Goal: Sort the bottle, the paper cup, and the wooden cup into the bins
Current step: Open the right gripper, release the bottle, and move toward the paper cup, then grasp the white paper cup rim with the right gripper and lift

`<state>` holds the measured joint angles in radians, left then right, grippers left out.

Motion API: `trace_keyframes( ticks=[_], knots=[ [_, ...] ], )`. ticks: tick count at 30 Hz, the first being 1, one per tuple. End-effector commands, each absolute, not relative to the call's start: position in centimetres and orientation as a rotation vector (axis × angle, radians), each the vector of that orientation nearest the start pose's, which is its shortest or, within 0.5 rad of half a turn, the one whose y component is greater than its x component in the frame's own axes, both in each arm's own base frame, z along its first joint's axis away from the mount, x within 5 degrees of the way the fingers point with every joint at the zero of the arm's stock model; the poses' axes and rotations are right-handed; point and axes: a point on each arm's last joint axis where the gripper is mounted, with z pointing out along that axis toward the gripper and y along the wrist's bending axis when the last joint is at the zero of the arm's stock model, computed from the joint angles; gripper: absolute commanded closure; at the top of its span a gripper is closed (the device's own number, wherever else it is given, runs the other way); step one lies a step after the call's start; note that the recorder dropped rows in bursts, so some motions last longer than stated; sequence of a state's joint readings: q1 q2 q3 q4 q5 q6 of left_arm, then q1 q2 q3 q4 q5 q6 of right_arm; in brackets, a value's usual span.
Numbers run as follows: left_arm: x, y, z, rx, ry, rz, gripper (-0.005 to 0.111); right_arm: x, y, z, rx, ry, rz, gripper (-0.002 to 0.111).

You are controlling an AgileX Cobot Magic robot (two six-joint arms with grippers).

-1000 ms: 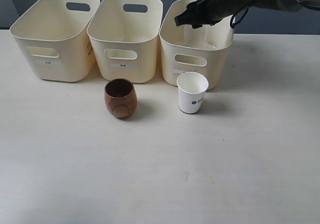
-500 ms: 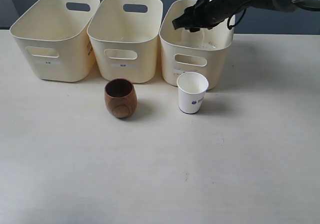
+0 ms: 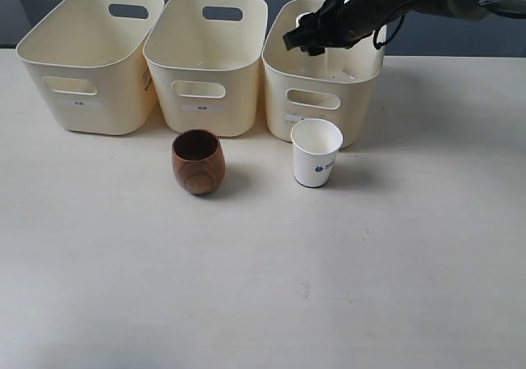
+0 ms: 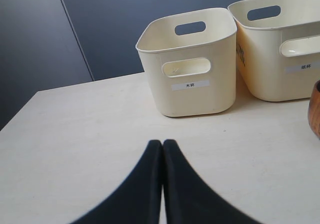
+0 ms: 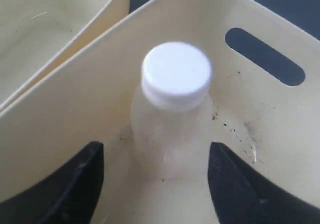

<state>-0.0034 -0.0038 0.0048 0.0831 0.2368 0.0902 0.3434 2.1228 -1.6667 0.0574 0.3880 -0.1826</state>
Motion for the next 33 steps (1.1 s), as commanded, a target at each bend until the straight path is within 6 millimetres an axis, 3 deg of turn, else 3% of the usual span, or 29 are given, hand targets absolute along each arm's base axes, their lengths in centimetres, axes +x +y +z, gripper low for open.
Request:
trace_keyframes(
  ticks=[1, 10, 16, 22, 25, 27, 30, 33],
  knots=[
    [5.6, 0.1, 19.2, 0.134, 1.712, 0.138, 0.107, 45.7, 16.3, 23.0, -0.542, 2.228, 0.133, 0.047],
    [5.6, 0.1, 19.2, 0.134, 1.712, 0.138, 0.107, 43.5, 15.6, 27.4, -0.556, 2.254, 0.138, 0.047],
    [5.6, 0.1, 19.2, 0.134, 1.712, 0.138, 0.107, 40.2, 15.1, 30.8, -0.686, 2.34, 0.174, 0.047],
    [5.6, 0.1, 19.2, 0.134, 1.712, 0.138, 0.107, 35.1, 15.8, 33.7, -0.947, 2.45, 0.494, 0.047],
    [5.6, 0.1, 19.2, 0.134, 1.712, 0.138, 0.107, 33.7, 16.5, 33.7, -1.016, 2.501, 0.622, 0.047],
    [5.6, 0.1, 19.2, 0.134, 1.712, 0.138, 0.107, 32.7, 17.7, 32.2, -1.091, 2.539, 0.613, 0.047],
    [5.6, 0.1, 19.2, 0.134, 1.712, 0.138, 0.107, 31.6, 19.5, 29.5, -1.266, 2.513, 0.373, 0.047],
    [5.6, 0.1, 19.2, 0.134, 1.712, 0.138, 0.107, 31.5, 19.9, 27.9, -1.318, 2.54, 0.329, 0.047]
  ],
)
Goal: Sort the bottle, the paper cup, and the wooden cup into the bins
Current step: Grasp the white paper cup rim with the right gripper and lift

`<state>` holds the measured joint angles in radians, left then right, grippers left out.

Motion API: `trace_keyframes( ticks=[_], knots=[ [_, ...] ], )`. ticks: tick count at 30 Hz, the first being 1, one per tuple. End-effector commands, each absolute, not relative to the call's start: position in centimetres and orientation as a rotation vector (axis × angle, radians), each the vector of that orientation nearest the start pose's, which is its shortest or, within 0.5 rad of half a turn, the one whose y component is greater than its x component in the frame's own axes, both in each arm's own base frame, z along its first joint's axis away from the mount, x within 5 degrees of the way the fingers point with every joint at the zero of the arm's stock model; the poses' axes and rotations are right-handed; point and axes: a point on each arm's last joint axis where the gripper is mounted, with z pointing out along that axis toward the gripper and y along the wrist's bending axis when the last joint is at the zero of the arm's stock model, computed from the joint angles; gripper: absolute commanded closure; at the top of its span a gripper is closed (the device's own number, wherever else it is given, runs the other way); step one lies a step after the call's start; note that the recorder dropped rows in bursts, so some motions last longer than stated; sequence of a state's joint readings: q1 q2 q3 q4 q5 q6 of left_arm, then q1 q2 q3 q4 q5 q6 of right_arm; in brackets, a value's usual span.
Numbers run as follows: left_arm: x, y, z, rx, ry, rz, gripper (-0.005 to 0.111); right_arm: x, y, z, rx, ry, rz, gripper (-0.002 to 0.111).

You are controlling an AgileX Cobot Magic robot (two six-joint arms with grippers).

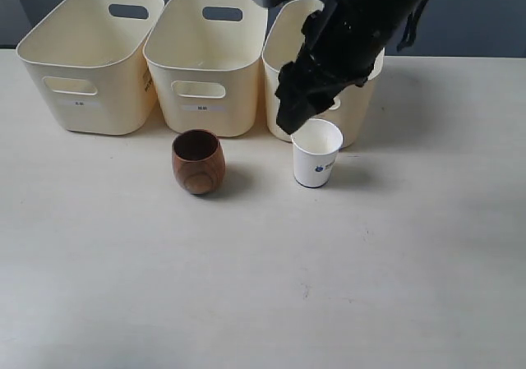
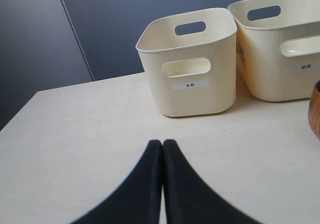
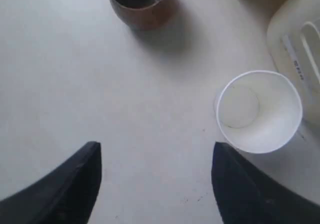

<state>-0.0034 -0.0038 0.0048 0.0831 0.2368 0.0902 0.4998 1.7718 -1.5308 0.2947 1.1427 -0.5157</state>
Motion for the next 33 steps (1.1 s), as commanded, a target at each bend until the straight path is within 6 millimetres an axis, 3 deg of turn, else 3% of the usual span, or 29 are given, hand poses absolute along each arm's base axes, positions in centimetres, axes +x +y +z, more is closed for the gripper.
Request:
trace_keyframes(
  ticks=[1, 8, 33],
  knots=[
    [5.6, 0.1, 19.2, 0.134, 1.712, 0.138, 0.107, 31.6, 19.9, 26.9, -1.327, 2.567, 0.328, 0.047],
    [5.6, 0.1, 19.2, 0.134, 1.712, 0.138, 0.107, 33.4, 20.6, 23.4, -1.325, 2.567, 0.273, 0.047],
    [5.6, 0.1, 19.2, 0.134, 1.712, 0.138, 0.107, 35.7, 21.4, 18.9, -1.316, 2.53, 0.213, 0.047]
  ],
)
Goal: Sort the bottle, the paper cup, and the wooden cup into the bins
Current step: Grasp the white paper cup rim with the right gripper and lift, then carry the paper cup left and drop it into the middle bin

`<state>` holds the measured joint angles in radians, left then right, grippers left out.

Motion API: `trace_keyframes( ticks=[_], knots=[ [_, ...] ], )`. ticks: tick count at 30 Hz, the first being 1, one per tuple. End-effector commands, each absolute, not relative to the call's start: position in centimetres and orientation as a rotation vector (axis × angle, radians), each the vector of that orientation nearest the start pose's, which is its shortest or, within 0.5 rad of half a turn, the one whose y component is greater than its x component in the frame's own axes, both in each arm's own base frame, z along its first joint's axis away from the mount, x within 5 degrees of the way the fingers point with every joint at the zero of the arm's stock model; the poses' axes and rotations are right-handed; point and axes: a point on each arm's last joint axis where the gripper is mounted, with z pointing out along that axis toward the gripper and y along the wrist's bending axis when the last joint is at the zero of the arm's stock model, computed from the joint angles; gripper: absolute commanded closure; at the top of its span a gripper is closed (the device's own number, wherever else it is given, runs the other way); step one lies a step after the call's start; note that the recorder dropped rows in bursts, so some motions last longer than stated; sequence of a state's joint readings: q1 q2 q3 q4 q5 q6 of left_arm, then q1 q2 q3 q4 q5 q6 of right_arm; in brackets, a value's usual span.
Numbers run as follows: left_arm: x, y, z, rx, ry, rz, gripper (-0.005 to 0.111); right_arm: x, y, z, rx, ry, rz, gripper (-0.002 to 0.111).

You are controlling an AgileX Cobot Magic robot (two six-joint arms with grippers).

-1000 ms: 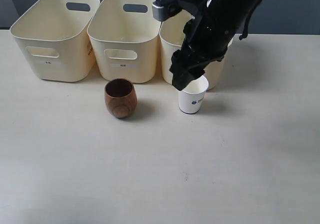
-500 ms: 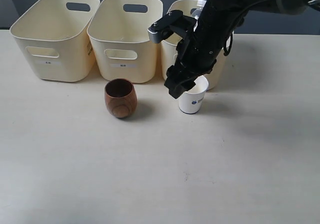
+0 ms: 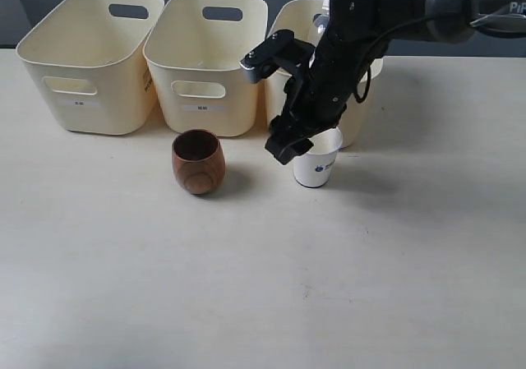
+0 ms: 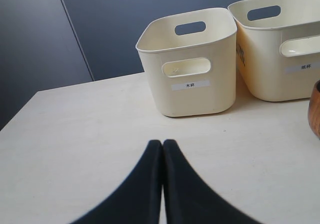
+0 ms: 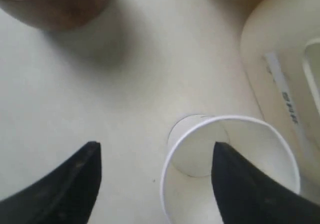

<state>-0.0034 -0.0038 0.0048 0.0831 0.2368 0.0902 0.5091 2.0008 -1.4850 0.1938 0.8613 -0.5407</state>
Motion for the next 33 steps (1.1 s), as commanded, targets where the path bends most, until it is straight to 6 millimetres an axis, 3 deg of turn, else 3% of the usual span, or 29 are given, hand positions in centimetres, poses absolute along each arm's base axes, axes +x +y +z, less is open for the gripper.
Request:
trace_keyframes(
  ticks=[1, 7, 10, 14, 19, 24, 33],
  knots=[
    [5.6, 0.1, 19.2, 0.134, 1.712, 0.138, 0.107, 35.7, 21.5, 18.8, -1.317, 2.532, 0.213, 0.047],
    [5.6, 0.1, 19.2, 0.134, 1.712, 0.138, 0.107, 35.9, 21.5, 17.6, -1.328, 2.558, 0.213, 0.05],
    [5.6, 0.1, 19.2, 0.134, 1.712, 0.138, 0.107, 35.9, 21.6, 17.1, -1.332, 2.569, 0.213, 0.067],
    [5.6, 0.1, 19.2, 0.134, 1.712, 0.138, 0.107, 35.9, 21.6, 17.0, -1.332, 2.573, 0.216, 0.108],
    [5.6, 0.1, 19.2, 0.134, 1.712, 0.138, 0.107, 35.8, 21.5, 17.5, -1.334, 2.571, 0.218, 0.109],
    [5.6, 0.1, 19.2, 0.134, 1.712, 0.138, 0.107, 35.0, 21.3, 20.8, -1.318, 2.515, 0.229, 0.109],
    [5.6, 0.1, 19.2, 0.134, 1.712, 0.138, 0.107, 31.5, 22.0, 29.0, -1.321, 2.277, 0.265, 0.109]
  ],
)
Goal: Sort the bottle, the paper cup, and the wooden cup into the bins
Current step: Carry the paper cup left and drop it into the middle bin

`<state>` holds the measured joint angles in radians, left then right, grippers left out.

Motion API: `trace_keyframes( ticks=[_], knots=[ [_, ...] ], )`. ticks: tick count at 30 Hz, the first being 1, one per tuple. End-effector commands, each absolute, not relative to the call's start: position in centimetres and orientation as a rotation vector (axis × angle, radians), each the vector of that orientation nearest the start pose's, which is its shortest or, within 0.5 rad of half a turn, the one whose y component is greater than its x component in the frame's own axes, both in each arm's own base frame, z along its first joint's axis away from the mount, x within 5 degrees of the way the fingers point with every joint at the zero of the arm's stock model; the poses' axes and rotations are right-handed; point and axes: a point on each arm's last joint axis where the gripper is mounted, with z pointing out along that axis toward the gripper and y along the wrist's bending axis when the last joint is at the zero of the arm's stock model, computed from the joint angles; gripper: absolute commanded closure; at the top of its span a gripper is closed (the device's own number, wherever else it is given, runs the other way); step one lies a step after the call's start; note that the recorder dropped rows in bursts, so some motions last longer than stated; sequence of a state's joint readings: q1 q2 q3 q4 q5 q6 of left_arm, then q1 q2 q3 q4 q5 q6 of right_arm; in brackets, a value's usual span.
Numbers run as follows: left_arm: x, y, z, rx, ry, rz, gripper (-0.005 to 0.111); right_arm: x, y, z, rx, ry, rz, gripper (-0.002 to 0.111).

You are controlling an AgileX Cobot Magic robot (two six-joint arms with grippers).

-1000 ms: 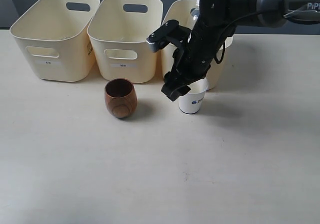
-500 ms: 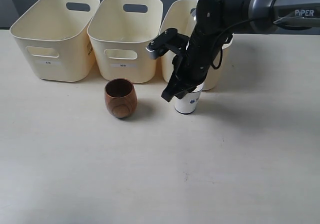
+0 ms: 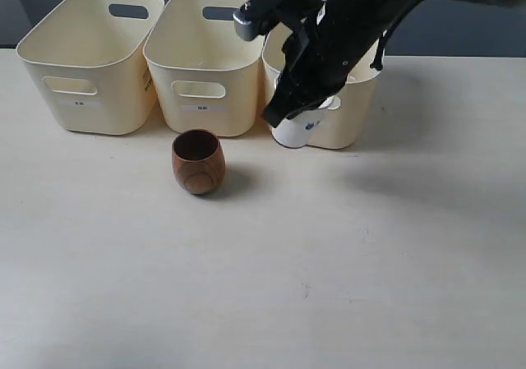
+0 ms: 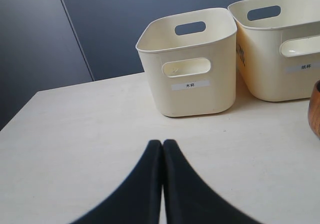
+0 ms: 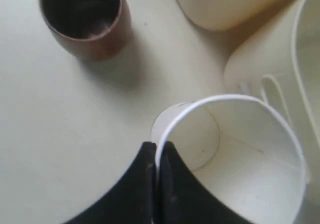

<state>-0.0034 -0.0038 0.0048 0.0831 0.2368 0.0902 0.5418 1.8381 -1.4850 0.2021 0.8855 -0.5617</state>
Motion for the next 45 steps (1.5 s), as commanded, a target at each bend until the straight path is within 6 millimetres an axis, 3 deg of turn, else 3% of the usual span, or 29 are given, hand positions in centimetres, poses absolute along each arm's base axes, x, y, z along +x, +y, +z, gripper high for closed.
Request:
trace_keyframes(
  ticks=[1, 9, 18, 29, 36, 45],
  knots=[
    [5.6, 0.1, 19.2, 0.134, 1.712, 0.138, 0.107, 31.1, 22.0, 29.9, -1.327, 2.246, 0.263, 0.109],
    [5.6, 0.1, 19.2, 0.134, 1.712, 0.138, 0.107, 29.2, 22.7, 34.3, -1.268, 2.019, 0.289, 0.109],
    [5.6, 0.1, 19.2, 0.134, 1.712, 0.138, 0.107, 30.8, 23.5, 34.7, -1.166, 1.89, 0.268, 0.109],
    [5.6, 0.1, 19.2, 0.134, 1.712, 0.138, 0.107, 36.1, 26.8, 32.1, -1.073, 1.803, 0.234, 0.109],
    [5.6, 0.1, 19.2, 0.134, 1.712, 0.138, 0.107, 39.6, 29.3, 28.4, -1.086, 1.828, 0.23, 0.109],
    [5.6, 0.1, 19.2, 0.134, 1.712, 0.138, 0.107, 42.5, 31.3, 23.7, -1.094, 1.858, 0.227, 0.109]
  ],
)
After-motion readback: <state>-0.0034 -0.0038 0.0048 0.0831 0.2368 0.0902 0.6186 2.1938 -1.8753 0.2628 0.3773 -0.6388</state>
